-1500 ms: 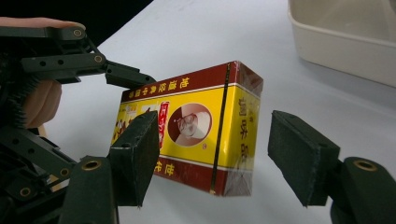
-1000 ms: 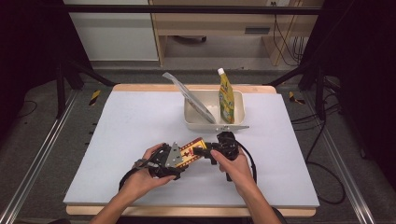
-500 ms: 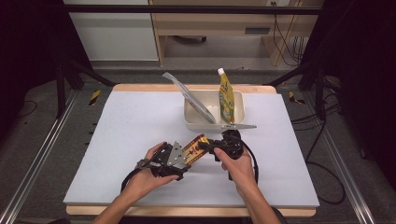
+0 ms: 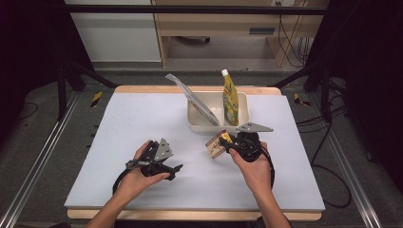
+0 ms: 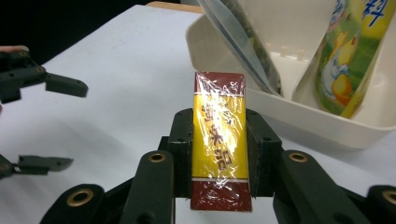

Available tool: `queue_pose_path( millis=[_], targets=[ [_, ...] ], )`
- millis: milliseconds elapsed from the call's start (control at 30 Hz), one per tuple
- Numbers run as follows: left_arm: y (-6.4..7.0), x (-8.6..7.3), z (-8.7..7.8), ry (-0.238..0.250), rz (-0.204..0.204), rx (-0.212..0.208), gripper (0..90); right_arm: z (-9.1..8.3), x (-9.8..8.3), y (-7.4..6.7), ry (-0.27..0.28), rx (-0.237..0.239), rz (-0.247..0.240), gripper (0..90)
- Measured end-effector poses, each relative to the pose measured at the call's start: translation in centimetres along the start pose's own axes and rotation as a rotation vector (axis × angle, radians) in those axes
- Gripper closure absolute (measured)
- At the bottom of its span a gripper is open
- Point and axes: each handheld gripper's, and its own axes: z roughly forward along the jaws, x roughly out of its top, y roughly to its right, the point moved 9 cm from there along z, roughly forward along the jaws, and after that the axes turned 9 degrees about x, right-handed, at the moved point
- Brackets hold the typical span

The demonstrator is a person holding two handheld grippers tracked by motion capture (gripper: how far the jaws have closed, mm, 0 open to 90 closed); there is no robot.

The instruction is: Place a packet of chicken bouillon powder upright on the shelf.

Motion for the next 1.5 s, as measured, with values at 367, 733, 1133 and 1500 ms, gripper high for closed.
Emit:
queue_pose_path(
  millis=[367,733,1133,1500],
  targets=[
    [-4.0,-2.8,-1.6,-0.033,-0.101,0.093,8.7,-1.6,0.4,0.6,-0.027,-0.129,-0.096,68.0],
    [-6.1,-6.9,-4.2,-0.055,-0.17,0.162,7.0,-5.5,2.3,4.4,-0.052,-0.272,-0.075,68.0],
    [-8.6,-8.5,-5.6,-0.037,-0.284,0.233,7.0,-7.9,7.6,8.7,-0.121,-0.371,-0.048,67.9],
    [-8.4,-8.5,-5.4,-0.039,-0.301,0.224,7.1,-5.5,12.9,10.9,-0.132,-0.41,-0.007,67.8]
  ],
)
